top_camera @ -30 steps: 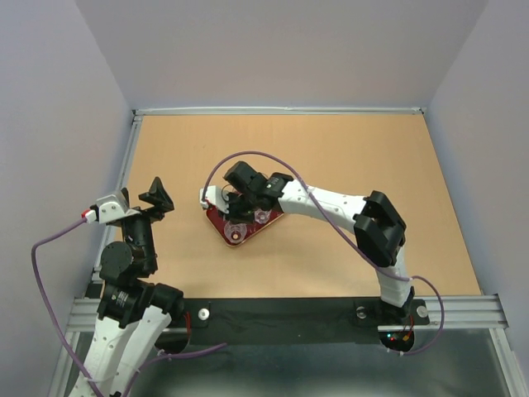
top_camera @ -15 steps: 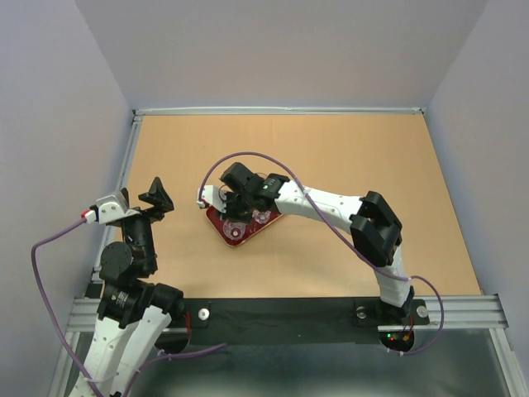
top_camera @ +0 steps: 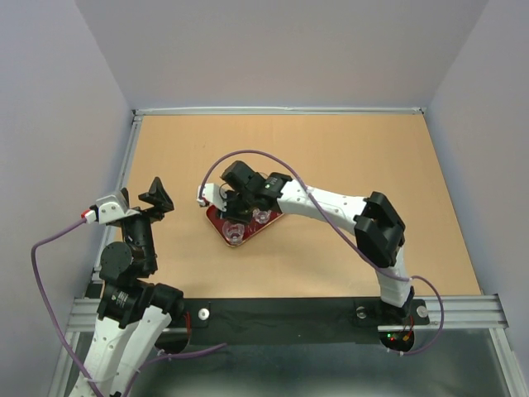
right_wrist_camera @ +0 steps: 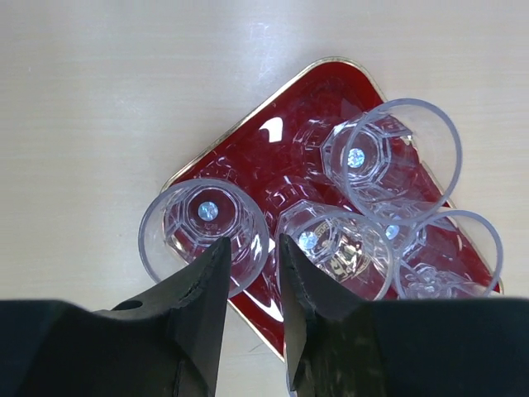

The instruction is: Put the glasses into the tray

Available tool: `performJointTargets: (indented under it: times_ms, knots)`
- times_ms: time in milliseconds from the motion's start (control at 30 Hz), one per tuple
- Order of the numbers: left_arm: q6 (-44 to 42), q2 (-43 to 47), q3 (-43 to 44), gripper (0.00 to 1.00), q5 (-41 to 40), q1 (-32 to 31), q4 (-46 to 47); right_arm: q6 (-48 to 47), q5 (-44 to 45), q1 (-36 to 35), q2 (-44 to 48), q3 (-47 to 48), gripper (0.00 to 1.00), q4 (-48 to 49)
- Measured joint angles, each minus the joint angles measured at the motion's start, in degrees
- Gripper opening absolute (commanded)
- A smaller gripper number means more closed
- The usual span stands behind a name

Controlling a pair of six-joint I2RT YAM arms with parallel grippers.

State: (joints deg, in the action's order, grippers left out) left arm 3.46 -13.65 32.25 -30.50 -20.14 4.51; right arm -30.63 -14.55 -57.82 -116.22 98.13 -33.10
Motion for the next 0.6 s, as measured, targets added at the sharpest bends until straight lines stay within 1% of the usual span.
performJointTargets:
  times_ms: [100, 133, 167, 200, 233, 267, 333, 367, 433, 500, 600]
  knots:
    - [0.0, 0.0, 0.0, 0.93, 0.0, 0.0, 0.0, -0.2, 0.2, 0.0, 2.8, -0.5, 0.37, -0.2]
    - [0.0, 0.0, 0.0, 0.93, 0.0, 0.0, 0.0, -0.4, 0.3, 0.0, 3.6, -0.6, 0.39, -0.4]
    - [0.0, 0.0, 0.0, 0.93, 0.0, 0.0, 0.0, -0.7, 0.7, 0.0, 5.5, -0.7, 0.45, -0.5]
    - [0.0, 0.0, 0.0, 0.93, 0.0, 0.0, 0.0, -1.1, 1.0, 0.0, 7.0, -0.7, 0.54, -0.6]
    - [0.0, 0.0, 0.0, 0.93, 0.0, 0.0, 0.0, -1.3, 1.8, 0.0, 8.7, -1.0, 0.58, -0.5]
    - [0.0, -0.1, 0.0, 0.93, 0.0, 0.0, 0.0, -2.0, 2.9, 0.0, 11.7, -1.7, 0.65, -0.1]
    - [0.0, -0.3, 0.0, 0.93, 0.0, 0.0, 0.0, -2.8, 4.9, 0.1, 14.8, -2.7, 0.71, 0.2]
    - [0.0, -0.5, 0.0, 0.93, 0.0, 0.0, 0.0, -3.2, 6.1, 0.5, 17.0, -3.7, 0.77, 0.5]
    - [0.0, -1.0, 0.0, 0.93, 0.1, 0.0, 0.0, -3.4, 7.2, 1.7, 19.8, -5.7, 0.86, 1.1]
    - [0.0, -1.5, 0.0, 0.93, 0.1, 0.0, 0.0, -2.8, 7.3, 4.3, 21.9, -7.9, 1.0, 1.6]
    - [0.0, -2.1, -0.2, 0.94, 0.4, 0.0, 0.1, -1.4, 7.3, 11.8, 25.1, -12.7, 1.0, 3.8]
